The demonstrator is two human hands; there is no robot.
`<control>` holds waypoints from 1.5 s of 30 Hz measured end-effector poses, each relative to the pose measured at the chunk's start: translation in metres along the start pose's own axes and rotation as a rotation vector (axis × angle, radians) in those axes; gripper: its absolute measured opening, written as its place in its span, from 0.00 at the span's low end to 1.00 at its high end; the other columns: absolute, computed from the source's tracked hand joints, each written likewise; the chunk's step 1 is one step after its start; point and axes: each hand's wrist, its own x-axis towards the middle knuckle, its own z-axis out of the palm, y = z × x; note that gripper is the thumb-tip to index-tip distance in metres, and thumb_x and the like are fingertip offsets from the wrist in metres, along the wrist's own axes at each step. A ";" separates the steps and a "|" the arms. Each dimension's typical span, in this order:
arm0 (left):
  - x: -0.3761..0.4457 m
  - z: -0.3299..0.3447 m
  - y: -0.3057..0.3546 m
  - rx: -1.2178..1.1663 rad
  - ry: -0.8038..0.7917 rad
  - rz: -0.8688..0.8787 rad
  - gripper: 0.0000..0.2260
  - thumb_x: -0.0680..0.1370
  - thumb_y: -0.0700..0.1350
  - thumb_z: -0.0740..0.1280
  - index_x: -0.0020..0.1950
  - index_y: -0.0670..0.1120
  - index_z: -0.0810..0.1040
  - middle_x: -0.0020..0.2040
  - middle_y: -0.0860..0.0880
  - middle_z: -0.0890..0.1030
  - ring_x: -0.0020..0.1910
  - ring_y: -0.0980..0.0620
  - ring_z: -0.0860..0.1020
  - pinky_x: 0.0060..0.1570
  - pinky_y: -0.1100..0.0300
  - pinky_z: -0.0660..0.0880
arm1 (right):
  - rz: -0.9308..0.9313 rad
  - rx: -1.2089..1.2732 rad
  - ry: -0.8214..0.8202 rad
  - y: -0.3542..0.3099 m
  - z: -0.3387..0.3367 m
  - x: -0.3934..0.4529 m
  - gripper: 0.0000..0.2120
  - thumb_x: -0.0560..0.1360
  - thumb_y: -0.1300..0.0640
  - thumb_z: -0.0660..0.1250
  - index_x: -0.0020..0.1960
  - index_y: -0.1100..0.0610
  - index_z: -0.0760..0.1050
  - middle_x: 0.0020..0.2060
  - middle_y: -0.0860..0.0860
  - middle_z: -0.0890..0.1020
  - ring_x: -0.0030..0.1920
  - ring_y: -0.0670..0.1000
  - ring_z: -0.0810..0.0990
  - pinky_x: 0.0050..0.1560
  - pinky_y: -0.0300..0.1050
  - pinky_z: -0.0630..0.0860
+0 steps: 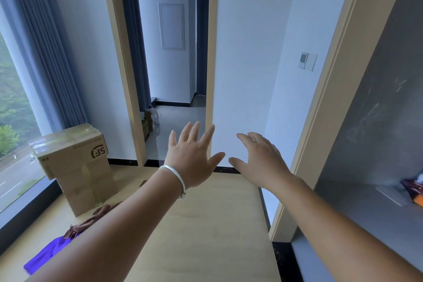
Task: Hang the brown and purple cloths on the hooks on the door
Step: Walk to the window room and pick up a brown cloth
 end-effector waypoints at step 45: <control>0.579 0.222 -0.133 -0.032 0.022 -0.056 0.31 0.78 0.66 0.47 0.77 0.56 0.43 0.79 0.47 0.47 0.77 0.47 0.42 0.72 0.39 0.43 | -0.009 -0.113 -0.091 0.169 0.120 0.589 0.33 0.76 0.38 0.59 0.76 0.47 0.53 0.76 0.50 0.56 0.76 0.50 0.52 0.74 0.55 0.53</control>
